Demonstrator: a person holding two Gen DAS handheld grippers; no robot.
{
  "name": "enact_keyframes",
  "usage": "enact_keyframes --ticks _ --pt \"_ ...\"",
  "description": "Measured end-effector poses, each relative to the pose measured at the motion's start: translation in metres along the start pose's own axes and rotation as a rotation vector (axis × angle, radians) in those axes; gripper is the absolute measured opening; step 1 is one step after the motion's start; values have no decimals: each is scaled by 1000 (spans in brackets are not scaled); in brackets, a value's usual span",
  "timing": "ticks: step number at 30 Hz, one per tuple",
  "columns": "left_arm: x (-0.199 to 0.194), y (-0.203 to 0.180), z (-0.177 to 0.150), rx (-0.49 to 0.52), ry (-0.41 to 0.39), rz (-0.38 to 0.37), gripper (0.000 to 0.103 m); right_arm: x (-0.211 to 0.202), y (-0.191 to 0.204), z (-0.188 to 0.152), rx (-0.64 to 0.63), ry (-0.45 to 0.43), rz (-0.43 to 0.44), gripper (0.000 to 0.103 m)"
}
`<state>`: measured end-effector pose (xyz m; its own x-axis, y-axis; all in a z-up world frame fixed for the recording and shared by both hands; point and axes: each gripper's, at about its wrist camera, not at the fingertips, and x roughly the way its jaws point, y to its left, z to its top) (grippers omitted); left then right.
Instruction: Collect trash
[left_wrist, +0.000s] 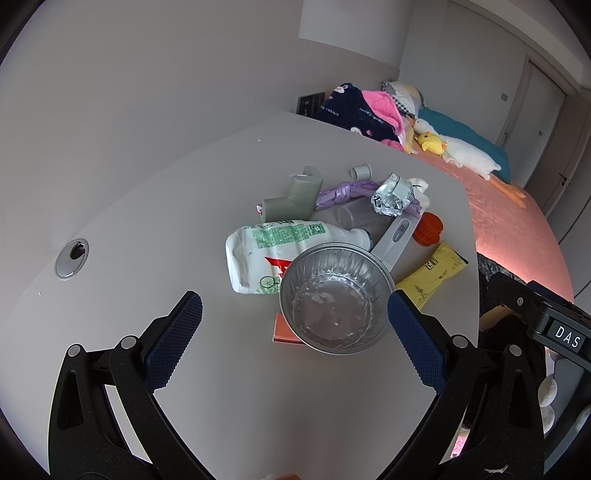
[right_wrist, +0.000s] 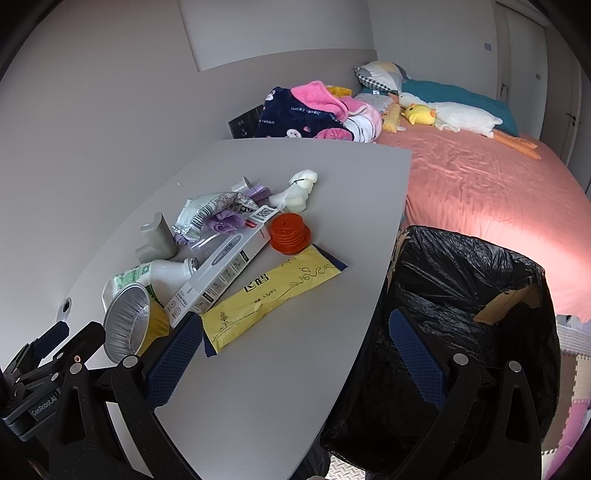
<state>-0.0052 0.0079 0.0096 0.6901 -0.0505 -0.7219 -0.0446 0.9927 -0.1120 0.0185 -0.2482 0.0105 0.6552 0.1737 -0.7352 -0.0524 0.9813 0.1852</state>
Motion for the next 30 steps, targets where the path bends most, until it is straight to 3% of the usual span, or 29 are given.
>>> enact_keyframes --ticks 30 --pt "6 -3 -3 21 11 -13 97 5 -6 -4 12 4 -4 100"
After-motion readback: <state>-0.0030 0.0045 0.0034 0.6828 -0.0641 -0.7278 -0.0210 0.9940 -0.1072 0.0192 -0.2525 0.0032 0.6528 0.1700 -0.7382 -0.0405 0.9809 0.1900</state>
